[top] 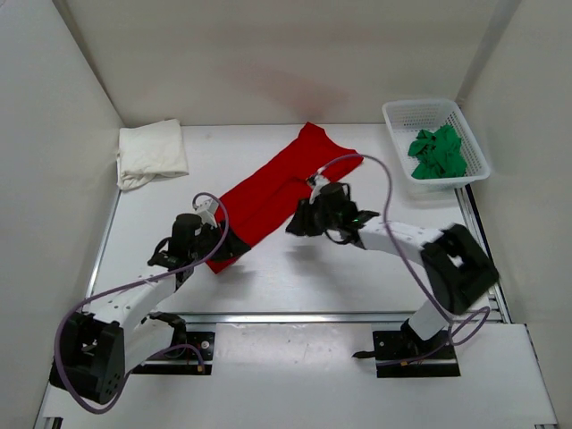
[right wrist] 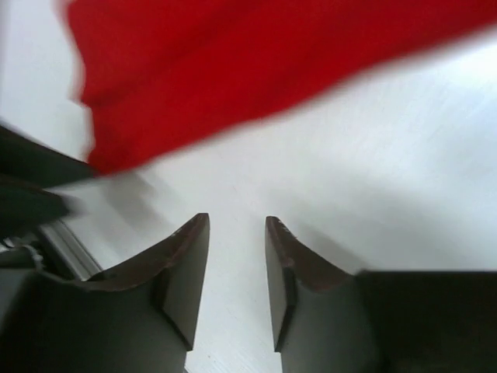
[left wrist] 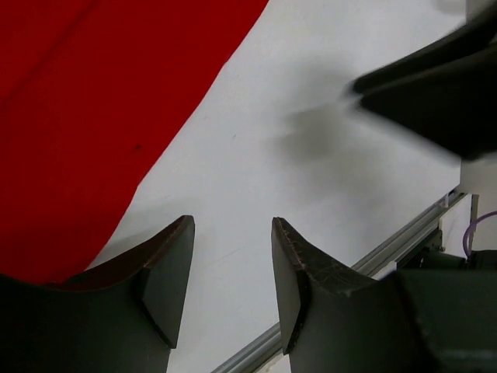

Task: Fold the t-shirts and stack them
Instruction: Rotate the tshirt 90 degrees, then grab the bottom of the folded rectangular tshirt with both arms, then fold the folded rectangular tshirt in 1/3 of the way

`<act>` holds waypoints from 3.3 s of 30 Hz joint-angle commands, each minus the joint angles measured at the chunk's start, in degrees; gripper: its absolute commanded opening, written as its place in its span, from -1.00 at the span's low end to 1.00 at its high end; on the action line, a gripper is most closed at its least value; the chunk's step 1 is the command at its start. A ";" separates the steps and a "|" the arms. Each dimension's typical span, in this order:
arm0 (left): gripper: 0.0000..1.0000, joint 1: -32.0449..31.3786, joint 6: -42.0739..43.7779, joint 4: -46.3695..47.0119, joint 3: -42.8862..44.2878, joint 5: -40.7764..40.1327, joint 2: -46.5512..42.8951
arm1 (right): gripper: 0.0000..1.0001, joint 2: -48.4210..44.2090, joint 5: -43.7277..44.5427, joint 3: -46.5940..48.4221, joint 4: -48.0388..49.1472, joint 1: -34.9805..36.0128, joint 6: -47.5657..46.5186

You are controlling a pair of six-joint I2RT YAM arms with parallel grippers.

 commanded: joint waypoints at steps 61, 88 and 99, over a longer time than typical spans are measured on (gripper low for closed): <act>-0.90 -28.15 -3.86 9.45 1.31 -1.74 19.89 | -1.00 -53.02 5.12 -40.02 -29.23 -5.13 19.33; -1.00 -5.21 -3.52 -1.37 42.84 0.11 40.22 | -1.00 -5.78 -9.64 1.27 -14.14 -29.82 -2.99; -0.68 -3.80 -4.30 -4.62 57.72 -1.23 57.48 | -0.99 15.08 -9.46 18.07 -15.71 -31.31 -5.71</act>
